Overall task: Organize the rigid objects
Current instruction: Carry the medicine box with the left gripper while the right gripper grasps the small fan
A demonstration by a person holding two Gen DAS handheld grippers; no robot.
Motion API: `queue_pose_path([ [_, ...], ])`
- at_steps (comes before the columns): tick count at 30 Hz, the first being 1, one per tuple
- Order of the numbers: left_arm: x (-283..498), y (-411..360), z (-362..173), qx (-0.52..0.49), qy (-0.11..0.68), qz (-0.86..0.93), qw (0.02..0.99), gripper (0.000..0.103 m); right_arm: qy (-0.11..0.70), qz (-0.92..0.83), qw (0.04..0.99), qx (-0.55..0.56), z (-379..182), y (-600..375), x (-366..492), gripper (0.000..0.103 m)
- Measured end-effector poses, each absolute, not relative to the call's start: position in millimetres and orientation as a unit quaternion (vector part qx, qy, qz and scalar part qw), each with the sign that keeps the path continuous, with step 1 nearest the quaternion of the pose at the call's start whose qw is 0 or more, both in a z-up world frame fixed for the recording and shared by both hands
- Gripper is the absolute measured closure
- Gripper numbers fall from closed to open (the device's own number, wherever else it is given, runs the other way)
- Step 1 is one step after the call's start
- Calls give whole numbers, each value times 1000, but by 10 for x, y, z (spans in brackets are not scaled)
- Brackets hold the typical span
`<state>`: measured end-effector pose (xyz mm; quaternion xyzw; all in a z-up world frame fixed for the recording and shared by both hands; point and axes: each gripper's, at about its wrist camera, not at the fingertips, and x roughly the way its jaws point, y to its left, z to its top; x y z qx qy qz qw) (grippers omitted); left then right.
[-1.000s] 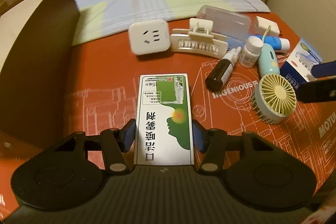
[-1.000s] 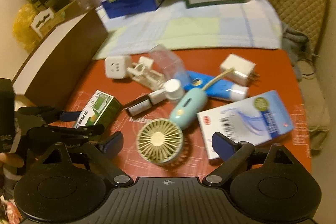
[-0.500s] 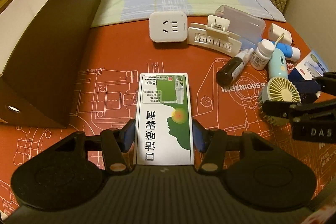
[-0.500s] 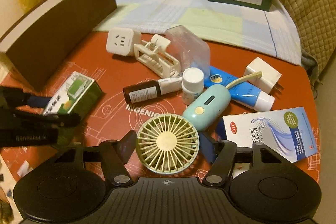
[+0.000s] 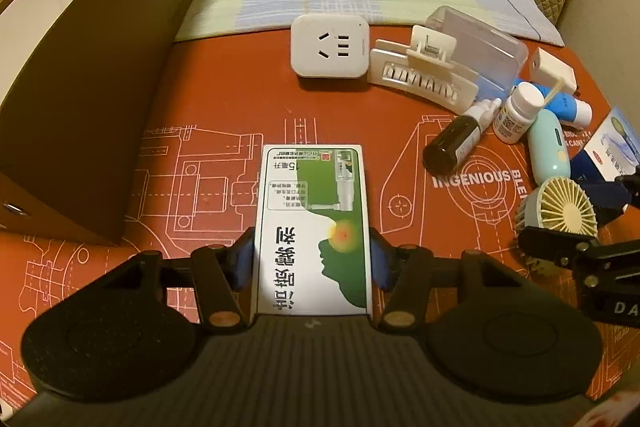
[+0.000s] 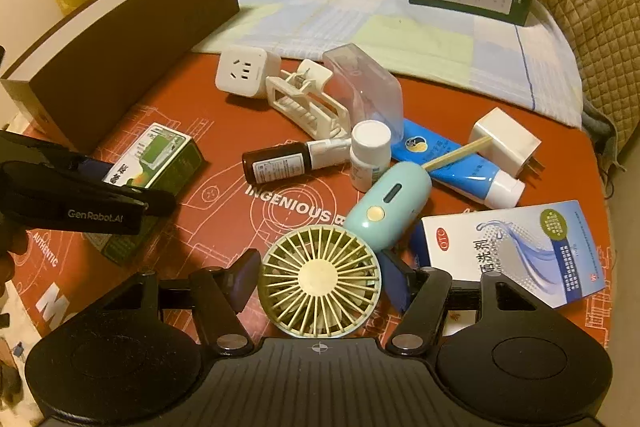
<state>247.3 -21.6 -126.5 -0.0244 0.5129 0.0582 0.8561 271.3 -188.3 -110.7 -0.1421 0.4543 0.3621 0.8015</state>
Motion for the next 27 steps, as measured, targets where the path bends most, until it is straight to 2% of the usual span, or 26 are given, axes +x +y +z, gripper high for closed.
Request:
queue_pose_path([
  [12,2303,-209,-1095,-27,505,23,862,52,440,363,811,-134,-997,-1931,2553,43],
  [27,2257,330,-275,2,436,-78,897,52,374,288,878,-76,-265,-1633,2100,43],
])
